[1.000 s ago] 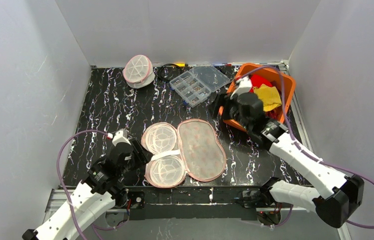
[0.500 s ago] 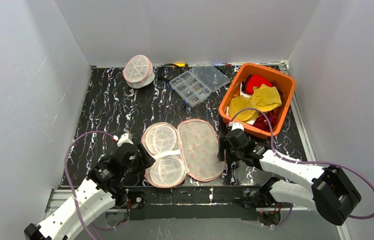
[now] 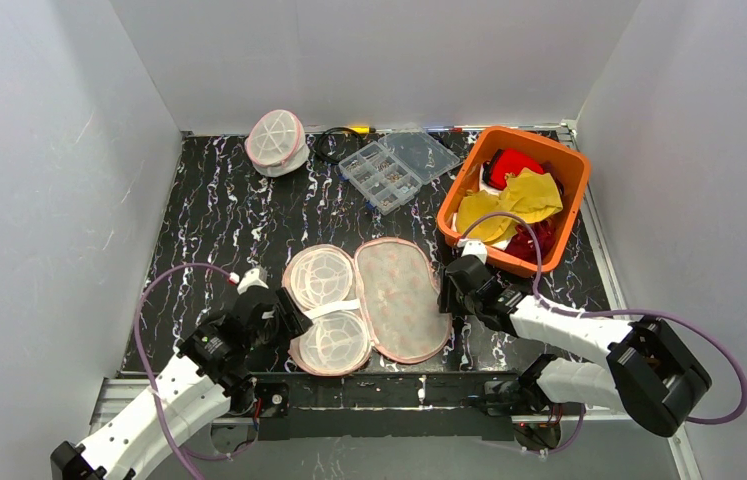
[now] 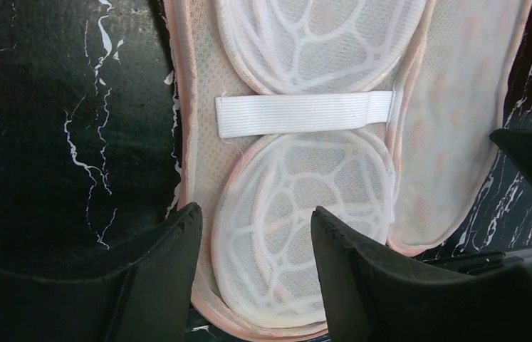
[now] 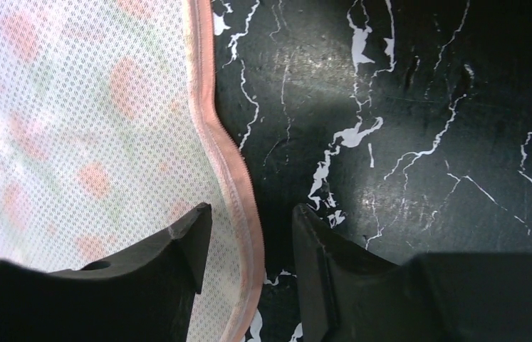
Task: Unzip the laundry bag and remove the bra
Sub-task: Close the laundry bag at the center of the board.
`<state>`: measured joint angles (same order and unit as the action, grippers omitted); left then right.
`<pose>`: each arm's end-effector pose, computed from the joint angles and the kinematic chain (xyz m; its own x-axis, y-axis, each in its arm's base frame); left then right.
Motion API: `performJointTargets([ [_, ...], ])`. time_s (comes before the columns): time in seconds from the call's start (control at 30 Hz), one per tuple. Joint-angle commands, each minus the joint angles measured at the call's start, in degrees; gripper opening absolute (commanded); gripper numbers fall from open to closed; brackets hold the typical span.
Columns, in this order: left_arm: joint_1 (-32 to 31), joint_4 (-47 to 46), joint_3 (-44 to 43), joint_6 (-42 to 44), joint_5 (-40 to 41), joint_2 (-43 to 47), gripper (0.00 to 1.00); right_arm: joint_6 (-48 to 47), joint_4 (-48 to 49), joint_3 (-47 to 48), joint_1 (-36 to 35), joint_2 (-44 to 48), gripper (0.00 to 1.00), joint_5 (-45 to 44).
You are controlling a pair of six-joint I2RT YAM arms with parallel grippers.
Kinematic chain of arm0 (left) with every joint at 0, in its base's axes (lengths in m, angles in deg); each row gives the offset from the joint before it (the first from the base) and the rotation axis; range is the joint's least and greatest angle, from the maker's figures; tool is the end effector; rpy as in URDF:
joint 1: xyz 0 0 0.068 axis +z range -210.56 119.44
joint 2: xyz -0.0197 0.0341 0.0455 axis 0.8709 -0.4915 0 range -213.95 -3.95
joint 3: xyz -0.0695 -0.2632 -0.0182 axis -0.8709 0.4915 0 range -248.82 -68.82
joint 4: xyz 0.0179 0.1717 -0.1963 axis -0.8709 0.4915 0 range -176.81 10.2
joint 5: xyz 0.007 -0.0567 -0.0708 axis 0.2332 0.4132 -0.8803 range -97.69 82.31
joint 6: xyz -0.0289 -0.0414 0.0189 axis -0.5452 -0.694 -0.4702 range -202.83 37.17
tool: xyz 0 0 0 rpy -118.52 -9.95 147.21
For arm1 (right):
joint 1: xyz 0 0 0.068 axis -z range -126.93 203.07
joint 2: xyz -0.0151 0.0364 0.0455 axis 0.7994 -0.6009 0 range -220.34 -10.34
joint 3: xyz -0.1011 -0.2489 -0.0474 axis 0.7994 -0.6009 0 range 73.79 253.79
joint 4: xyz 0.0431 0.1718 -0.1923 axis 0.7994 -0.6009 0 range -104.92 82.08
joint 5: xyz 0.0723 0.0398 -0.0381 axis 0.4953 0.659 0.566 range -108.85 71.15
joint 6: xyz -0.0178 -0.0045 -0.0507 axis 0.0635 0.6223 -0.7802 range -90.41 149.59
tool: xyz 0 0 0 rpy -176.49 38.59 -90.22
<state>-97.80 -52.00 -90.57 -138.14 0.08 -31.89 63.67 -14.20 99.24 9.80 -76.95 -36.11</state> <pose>0.0979 -0.0684 0.1987 -0.7235 -0.4734 -0.5025 -0.1344 0.8105 -0.5701 0.1617 0.1379 0.1602 -0.7291 0.0486 -0.6827 -0.1205 0.9728 0.1980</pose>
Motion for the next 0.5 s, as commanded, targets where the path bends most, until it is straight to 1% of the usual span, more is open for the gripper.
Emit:
performJointTargets([
  [0.0,0.23,1.4,0.97,-1.25,1.96,0.1,0.55,1.97,-3.93,-1.53,-0.09,-1.59,0.52,-4.31],
  [0.1,0.23,1.81,0.79,-1.34,2.69,0.79,0.55,2.36,-4.56,-1.09,-0.13,-2.6,0.46,-4.34],
  [0.23,0.19,2.86,0.11,-1.19,3.71,1.43,0.55,2.77,-4.68,-1.06,-0.06,-2.95,0.35,-4.25],
  [0.4,0.23,4.05,-0.15,-1.22,4.03,2.8,0.55,3.96,-5.81,-1.38,-0.12,-1.24,0.22,-4.48],
  [0.47,0.19,4.08,-0.02,-1.38,3.99,3.33,0.55,4.63,-6.45,-1.61,-0.08,0.08,0.14,-4.53],
])
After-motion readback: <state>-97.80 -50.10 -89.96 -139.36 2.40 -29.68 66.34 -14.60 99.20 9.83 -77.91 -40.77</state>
